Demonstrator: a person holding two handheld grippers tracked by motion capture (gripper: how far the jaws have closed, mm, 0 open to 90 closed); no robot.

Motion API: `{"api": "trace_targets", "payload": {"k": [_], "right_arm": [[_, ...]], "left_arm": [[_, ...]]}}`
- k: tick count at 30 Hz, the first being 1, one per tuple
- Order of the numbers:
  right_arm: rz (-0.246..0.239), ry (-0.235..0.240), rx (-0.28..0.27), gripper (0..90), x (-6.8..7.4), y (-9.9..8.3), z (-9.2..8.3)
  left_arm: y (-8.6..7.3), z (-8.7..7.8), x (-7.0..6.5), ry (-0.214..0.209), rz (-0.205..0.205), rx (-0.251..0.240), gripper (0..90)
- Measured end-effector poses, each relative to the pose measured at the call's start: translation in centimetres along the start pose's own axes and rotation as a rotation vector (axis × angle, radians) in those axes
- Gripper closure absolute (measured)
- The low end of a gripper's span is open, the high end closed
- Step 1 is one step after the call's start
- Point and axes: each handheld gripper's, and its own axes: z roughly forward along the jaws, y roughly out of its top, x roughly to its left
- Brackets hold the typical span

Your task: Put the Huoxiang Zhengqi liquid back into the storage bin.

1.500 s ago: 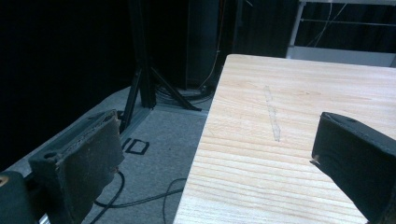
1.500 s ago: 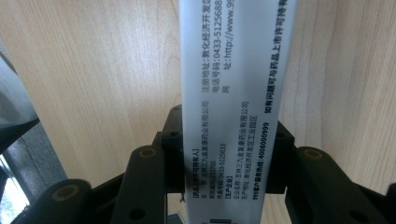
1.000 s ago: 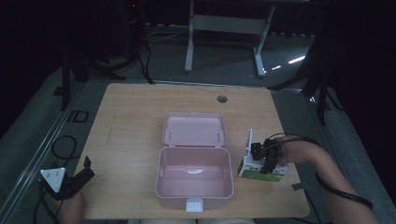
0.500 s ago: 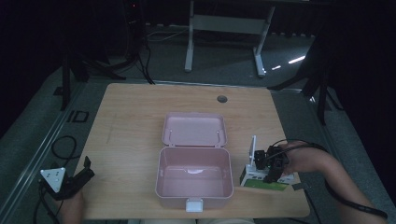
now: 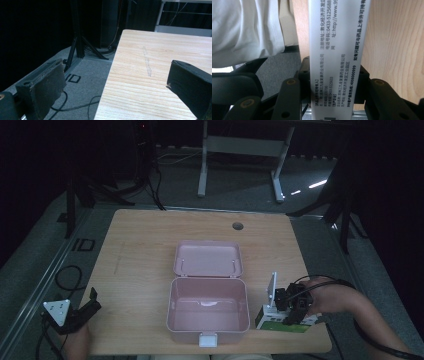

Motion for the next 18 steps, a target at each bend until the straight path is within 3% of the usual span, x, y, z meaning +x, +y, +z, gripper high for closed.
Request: {"api": "trace_targets", "payload": {"k": [16, 18], "right_arm": [[0.006, -0.041, 0.015, 61.8, 1.5, 0.0, -4.1], [0.026, -0.047, 0.026, 61.8, 1.5, 0.0, -4.7]], "left_arm": [[0.0, 0.0, 0.0, 0.002, 0.0, 0.002, 2.0], [0.0, 0.0, 0.0, 0.002, 0.001, 0.002, 2.0]]}}
